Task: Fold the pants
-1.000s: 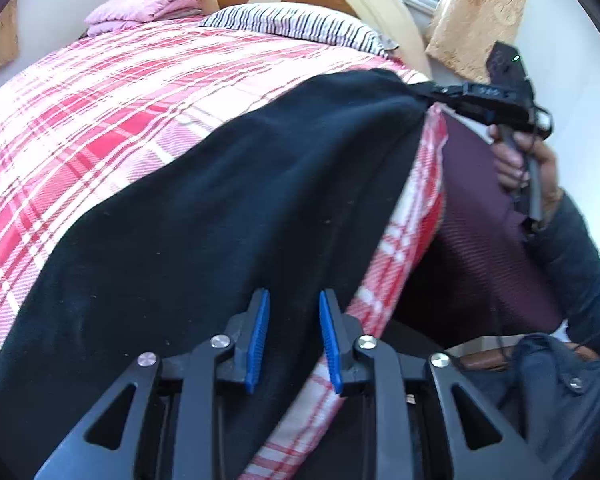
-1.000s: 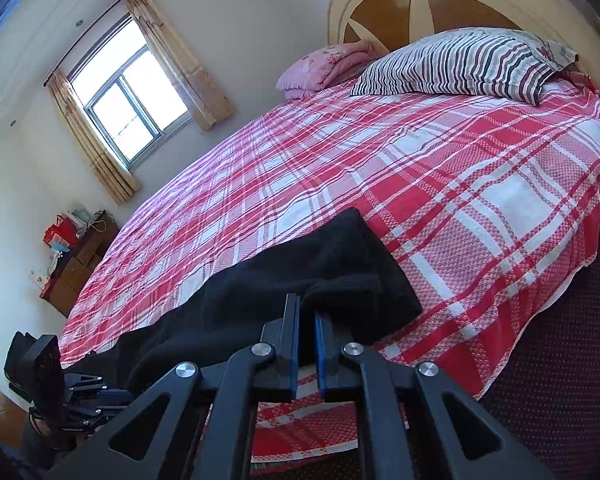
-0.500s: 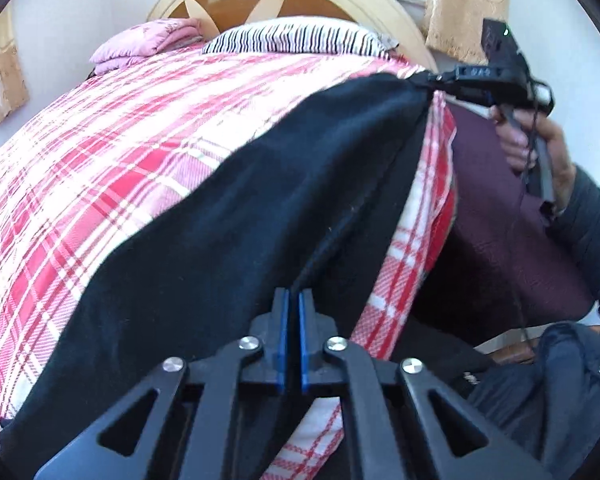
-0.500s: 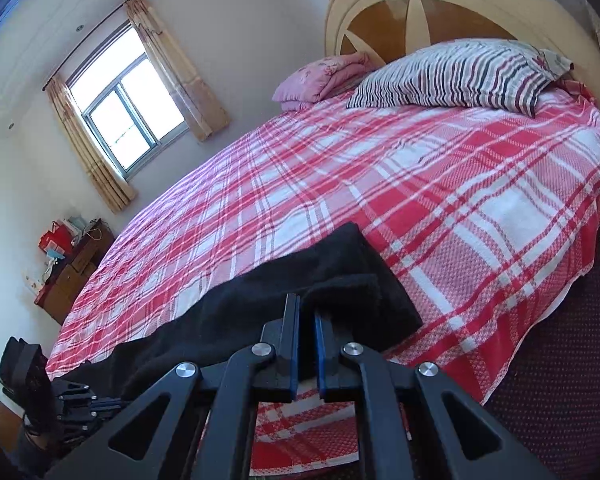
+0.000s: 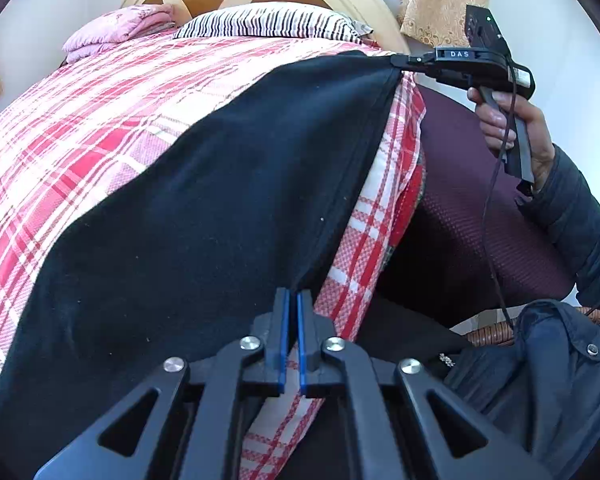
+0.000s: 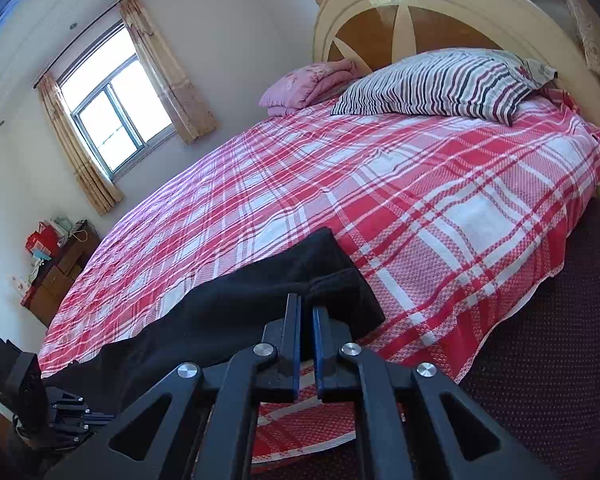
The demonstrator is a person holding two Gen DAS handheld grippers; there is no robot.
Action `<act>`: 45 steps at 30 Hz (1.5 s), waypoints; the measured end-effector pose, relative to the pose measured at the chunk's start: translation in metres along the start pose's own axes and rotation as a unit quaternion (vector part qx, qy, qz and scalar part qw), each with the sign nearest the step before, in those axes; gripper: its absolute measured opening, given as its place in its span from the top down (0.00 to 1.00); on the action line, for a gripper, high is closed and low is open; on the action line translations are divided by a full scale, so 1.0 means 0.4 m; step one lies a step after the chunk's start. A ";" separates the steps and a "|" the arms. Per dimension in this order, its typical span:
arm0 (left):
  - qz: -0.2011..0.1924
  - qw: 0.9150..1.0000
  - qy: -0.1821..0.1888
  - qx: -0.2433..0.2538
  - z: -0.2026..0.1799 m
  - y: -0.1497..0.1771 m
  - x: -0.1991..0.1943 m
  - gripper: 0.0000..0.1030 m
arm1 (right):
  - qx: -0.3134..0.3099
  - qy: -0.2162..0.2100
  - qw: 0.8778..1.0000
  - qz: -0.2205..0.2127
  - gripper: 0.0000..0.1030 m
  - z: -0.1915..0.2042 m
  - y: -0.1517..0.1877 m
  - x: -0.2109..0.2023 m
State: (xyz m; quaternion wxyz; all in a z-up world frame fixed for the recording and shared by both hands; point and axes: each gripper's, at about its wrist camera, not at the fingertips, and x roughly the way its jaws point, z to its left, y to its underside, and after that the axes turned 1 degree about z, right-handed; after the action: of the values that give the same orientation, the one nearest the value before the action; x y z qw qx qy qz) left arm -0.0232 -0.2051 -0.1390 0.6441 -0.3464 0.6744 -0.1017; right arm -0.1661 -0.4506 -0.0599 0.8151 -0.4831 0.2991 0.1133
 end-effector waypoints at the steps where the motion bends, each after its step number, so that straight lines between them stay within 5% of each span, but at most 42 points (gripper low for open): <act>1: -0.003 1.000 0.001 -0.001 0.001 0.001 -0.005 0.96 | 0.001 -0.003 1.000 -0.004 0.97 0.001 -0.001 -0.004; 6: -0.004 1.000 0.002 0.008 -0.002 -0.004 -0.005 0.96 | -0.016 -0.015 0.999 -0.039 0.97 0.030 -0.017 -0.045; 12: 0.001 1.000 0.020 -0.002 0.014 -0.001 0.017 0.96 | 0.011 0.000 0.999 0.044 0.94 -0.040 -0.007 0.024; 14: -0.001 1.000 0.020 -0.002 0.014 0.002 0.016 0.96 | 0.012 0.021 0.999 0.027 0.82 -0.047 -0.019 0.002; 16: -0.001 1.000 0.008 0.012 0.001 0.003 0.013 0.96 | -0.004 0.070 0.998 -0.007 0.57 -0.044 -0.036 -0.030; 18: 0.000 1.000 -0.001 0.023 -0.010 0.008 0.012 0.96 | 0.007 0.083 0.996 -0.038 0.54 -0.056 -0.058 -0.061; 22: 0.002 1.000 -0.005 0.023 -0.010 0.009 0.014 0.96 | 0.006 0.057 0.998 -0.038 0.54 -0.058 -0.116 -0.046; 26: 0.002 1.000 -0.002 0.014 -0.002 0.008 0.010 0.94 | 0.041 -0.011 0.998 0.039 0.54 -0.060 -0.171 0.057; 29: 0.003 1.000 -0.002 0.014 -0.008 0.000 0.022 0.94 | 0.050 -0.014 0.992 0.111 0.57 -0.057 -0.183 0.146; 30: 0.003 1.000 -0.002 0.013 -0.007 0.000 0.023 0.94 | 0.055 -0.025 0.989 0.133 0.65 -0.057 -0.182 0.175; 31: 0.004 1.000 -0.001 0.013 -0.005 -0.001 0.024 0.94 | 0.057 -0.030 0.987 0.148 0.85 -0.055 -0.180 0.198; 34: 0.003 1.000 0.001 0.010 -0.002 0.001 0.025 0.94 | 0.041 -0.037 0.990 0.129 0.89 -0.040 -0.181 0.190; 39: 0.003 1.000 0.001 0.010 0.001 0.002 0.025 0.94 | -0.024 -0.052 0.998 0.018 0.88 0.027 -0.181 0.087; 43: 0.003 1.000 0.000 0.011 -0.001 0.001 0.026 0.94 | -0.042 0.071 0.996 0.034 0.84 0.010 -0.164 0.142; 45: 0.003 1.000 0.000 0.010 0.000 0.001 0.026 0.94 | -0.033 0.096 0.994 0.028 0.84 -0.027 -0.161 0.147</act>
State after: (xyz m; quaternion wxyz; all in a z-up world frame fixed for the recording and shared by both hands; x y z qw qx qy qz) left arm -0.0227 -0.2111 -0.1475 0.6478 -0.3375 0.6745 -0.1067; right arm -0.0929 -0.4986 -0.0524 0.7626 -0.5099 0.3854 0.0996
